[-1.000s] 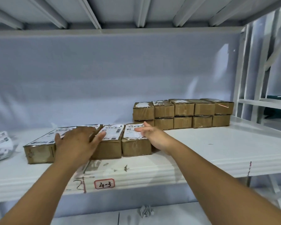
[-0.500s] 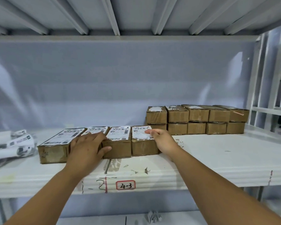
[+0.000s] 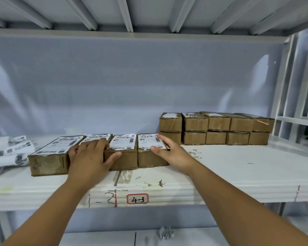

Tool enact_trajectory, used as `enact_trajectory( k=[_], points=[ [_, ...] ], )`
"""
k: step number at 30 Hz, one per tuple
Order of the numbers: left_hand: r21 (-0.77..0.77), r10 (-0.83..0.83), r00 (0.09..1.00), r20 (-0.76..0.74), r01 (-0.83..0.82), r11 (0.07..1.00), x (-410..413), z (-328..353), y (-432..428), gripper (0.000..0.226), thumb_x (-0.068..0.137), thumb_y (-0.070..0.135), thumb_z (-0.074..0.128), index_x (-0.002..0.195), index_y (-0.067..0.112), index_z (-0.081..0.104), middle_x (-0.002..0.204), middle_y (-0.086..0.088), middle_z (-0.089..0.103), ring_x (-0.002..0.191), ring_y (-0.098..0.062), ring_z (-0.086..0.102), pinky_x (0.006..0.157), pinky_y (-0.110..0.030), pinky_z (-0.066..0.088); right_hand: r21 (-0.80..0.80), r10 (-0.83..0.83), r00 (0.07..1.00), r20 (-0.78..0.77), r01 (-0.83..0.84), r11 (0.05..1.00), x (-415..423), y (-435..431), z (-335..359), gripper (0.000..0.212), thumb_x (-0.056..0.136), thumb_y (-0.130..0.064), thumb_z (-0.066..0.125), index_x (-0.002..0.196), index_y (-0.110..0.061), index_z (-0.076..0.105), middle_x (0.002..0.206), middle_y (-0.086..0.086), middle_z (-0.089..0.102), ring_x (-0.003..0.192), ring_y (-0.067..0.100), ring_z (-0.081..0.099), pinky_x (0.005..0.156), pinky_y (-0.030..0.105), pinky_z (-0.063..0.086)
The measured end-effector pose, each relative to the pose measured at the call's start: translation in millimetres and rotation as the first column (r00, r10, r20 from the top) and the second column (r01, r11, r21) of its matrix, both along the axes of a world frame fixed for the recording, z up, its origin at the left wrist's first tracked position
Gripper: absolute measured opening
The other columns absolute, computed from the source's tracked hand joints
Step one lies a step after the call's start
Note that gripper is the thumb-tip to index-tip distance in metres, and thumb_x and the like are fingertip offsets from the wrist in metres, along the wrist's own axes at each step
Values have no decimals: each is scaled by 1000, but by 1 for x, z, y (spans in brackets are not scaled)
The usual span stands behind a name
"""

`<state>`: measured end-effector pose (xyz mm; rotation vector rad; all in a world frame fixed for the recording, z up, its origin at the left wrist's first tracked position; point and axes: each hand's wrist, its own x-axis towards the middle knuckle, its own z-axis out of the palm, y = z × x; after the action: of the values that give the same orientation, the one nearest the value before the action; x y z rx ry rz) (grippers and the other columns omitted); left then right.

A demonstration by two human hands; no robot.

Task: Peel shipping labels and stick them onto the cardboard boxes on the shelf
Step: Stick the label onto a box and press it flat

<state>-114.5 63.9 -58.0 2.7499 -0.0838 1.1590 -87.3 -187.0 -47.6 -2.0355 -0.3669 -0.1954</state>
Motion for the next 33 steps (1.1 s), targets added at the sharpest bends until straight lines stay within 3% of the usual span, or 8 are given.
enact_trajectory(
  k=[9, 13, 16, 19, 21, 24, 28, 33],
  points=[
    [-32, -70, 995, -72, 68, 997, 8, -1, 4, 68, 66, 77, 14, 98, 27, 48, 105, 5, 59, 109, -24, 47, 97, -42, 21, -63, -69, 997, 34, 71, 995, -3, 4, 2, 61, 83, -52, 63, 138, -33, 44, 145, -6, 43, 130, 14, 40, 92, 21, 30],
    [-20, -89, 991, -97, 87, 996, 11, -2, 4, 70, 71, 73, 13, 109, 27, 48, 117, 6, 56, 124, -19, 40, 111, -46, 0, -48, -43, 999, -2, 43, 998, -4, 2, 2, 64, 83, -40, 70, 139, -37, 42, 146, -10, 40, 132, 13, 38, 95, 21, 30],
    [-1, -43, 997, -62, 43, 999, 7, -1, 1, 76, 75, 75, 10, 122, 28, 46, 136, 6, 47, 139, -19, 20, 109, -52, -12, -22, -41, 999, -9, 41, 999, -3, 1, 1, 63, 84, -30, 71, 139, -37, 40, 135, -12, 46, 115, 7, 44, 89, 19, 32],
    [-235, 172, 984, 32, -160, 959, -1, 1, 1, 65, 87, 69, 23, 133, 26, 40, 152, -2, 25, 144, -27, 3, 106, -65, -7, -38, -48, 999, -10, 47, 998, -4, 2, 1, 65, 83, -31, 72, 139, -37, 39, 126, -14, 45, 110, 6, 43, 86, 18, 32],
    [-455, 275, 959, -72, -277, 847, -4, 5, 4, 66, 88, 66, 24, 136, 23, 38, 154, -10, 16, 143, -33, -5, 103, -73, -2, -59, -52, 999, -2, 52, 997, -4, 1, 0, 67, 81, -35, 73, 139, -38, 39, 136, -14, 43, 118, 8, 42, 90, 20, 32],
    [-437, 275, 939, -209, -341, 832, -1, 5, 5, 68, 89, 66, 23, 135, 20, 45, 150, -12, 27, 142, -34, 2, 102, -73, 4, -77, -61, 998, 12, 61, 995, -3, 1, -1, 64, 81, -38, 72, 137, -38, 41, 144, -11, 40, 129, 12, 40, 94, 21, 31],
    [-435, 249, 951, -181, -305, 847, 3, 3, 9, 63, 90, 63, 29, 129, 19, 52, 143, -11, 39, 138, -32, 16, 103, -72, 8, -76, -58, 998, 23, 59, 995, -2, 1, 0, 58, 85, -30, 68, 137, -38, 42, 143, -12, 41, 117, 8, 42, 91, 21, 32],
    [-444, 232, 958, -167, -283, 850, 4, 3, 10, 58, 91, 60, 35, 128, 19, 53, 143, -11, 40, 138, -31, 17, 105, -71, 8, -126, -110, 991, 75, 119, 985, 1, 0, -2, 45, 85, -27, 69, 122, -36, 46, 138, -7, 40, 112, 9, 41, 87, 22, 32]
  ],
)
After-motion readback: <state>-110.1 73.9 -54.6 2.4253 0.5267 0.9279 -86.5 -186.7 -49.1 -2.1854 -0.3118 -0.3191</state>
